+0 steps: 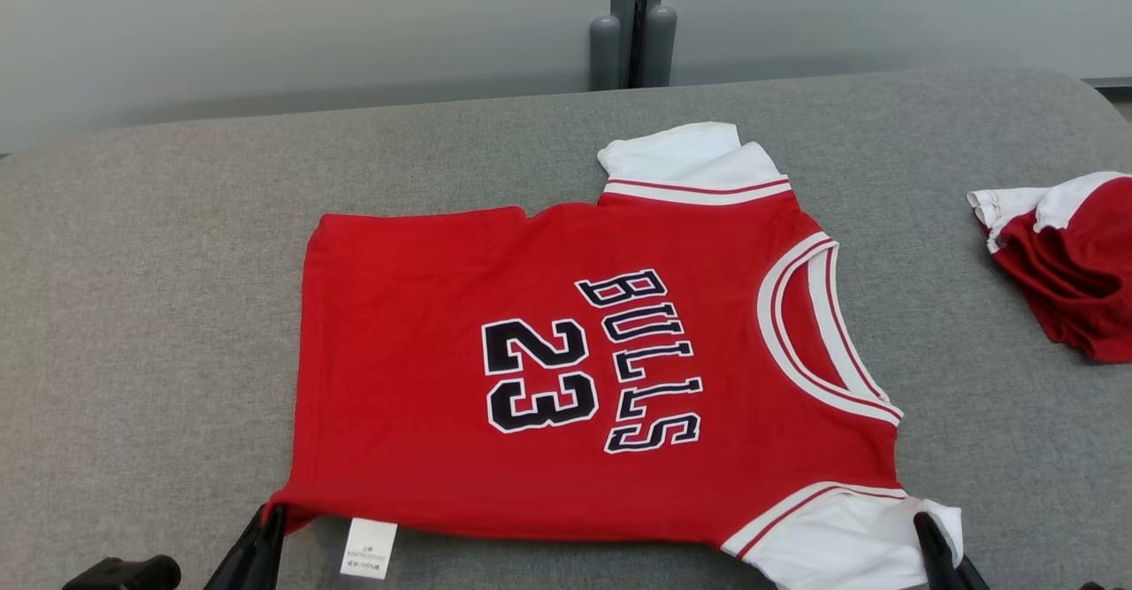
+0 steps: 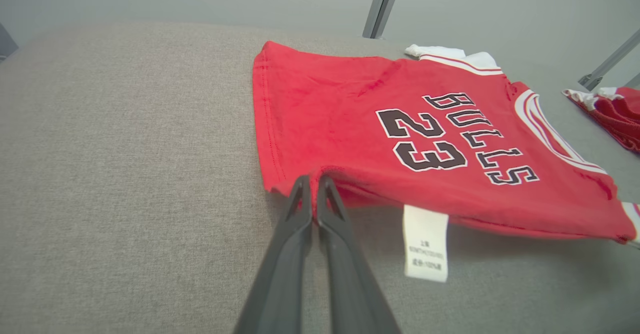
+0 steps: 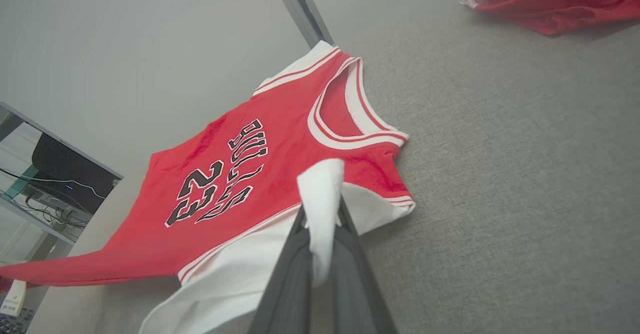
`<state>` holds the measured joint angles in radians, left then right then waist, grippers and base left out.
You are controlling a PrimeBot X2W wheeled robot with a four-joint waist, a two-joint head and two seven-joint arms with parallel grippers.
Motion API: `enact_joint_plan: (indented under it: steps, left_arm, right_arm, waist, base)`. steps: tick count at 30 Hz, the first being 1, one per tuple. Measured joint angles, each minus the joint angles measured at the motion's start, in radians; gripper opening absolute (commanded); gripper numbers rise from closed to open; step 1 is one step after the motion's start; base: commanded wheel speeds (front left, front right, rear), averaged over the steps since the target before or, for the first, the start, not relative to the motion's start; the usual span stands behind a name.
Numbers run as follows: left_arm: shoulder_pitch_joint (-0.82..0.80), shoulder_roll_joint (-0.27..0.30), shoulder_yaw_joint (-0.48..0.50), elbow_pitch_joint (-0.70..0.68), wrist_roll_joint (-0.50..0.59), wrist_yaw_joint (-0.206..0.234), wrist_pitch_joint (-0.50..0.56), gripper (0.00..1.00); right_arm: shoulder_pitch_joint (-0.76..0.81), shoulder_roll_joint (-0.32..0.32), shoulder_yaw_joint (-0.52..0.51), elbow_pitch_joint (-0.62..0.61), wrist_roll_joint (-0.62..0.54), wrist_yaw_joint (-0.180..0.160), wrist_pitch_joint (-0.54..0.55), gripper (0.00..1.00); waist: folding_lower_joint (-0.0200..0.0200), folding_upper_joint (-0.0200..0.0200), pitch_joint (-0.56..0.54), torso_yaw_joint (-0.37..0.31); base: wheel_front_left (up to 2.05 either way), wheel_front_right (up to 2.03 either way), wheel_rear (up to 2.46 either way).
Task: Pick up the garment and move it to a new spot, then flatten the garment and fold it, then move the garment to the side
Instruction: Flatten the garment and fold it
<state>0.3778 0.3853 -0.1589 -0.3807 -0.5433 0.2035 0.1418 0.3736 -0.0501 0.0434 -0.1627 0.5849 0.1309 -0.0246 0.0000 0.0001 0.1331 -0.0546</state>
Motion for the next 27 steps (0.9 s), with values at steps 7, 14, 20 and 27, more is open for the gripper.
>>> enact_joint_plan:
  steps: [7, 14, 20, 27]
  left_arm:
    - [-0.089, 0.029, -0.010, 0.021, 0.000, -0.027, 0.033, 0.00]
    - [-0.190, 0.027, -0.023, 0.060, -0.001, -0.045, 0.033, 0.00]
    - [-0.249, 0.012, -0.028, 0.090, -0.001, -0.057, 0.015, 0.00]
    - [-0.269, 0.002, -0.030, 0.124, -0.014, -0.063, 0.000, 0.00]
  right_arm:
    - [-0.104, 0.000, 0.009, 0.054, 0.002, 0.000, -0.012, 0.00]
    - [-0.268, 0.000, 0.066, 0.096, -0.071, 0.000, 0.018, 0.00]
    - [-0.400, -0.028, 0.049, 0.150, -0.085, 0.000, 0.006, 0.00]
    - [-0.506, -0.064, 0.062, 0.256, -0.071, 0.000, -0.010, 0.00]
  waist:
    - [0.0000, 0.0000, 0.053, 0.009]
    - [0.0000, 0.0000, 0.128, 0.017]
    - [0.0000, 0.0000, 0.178, 0.033]
    - [0.0000, 0.0000, 0.196, 0.053]
  base:
    - [0.00, 0.00, 0.00]
    - [0.00, 0.00, 0.00]
    - [0.00, 0.00, 0.00]
    - [0.00, 0.00, 0.00]
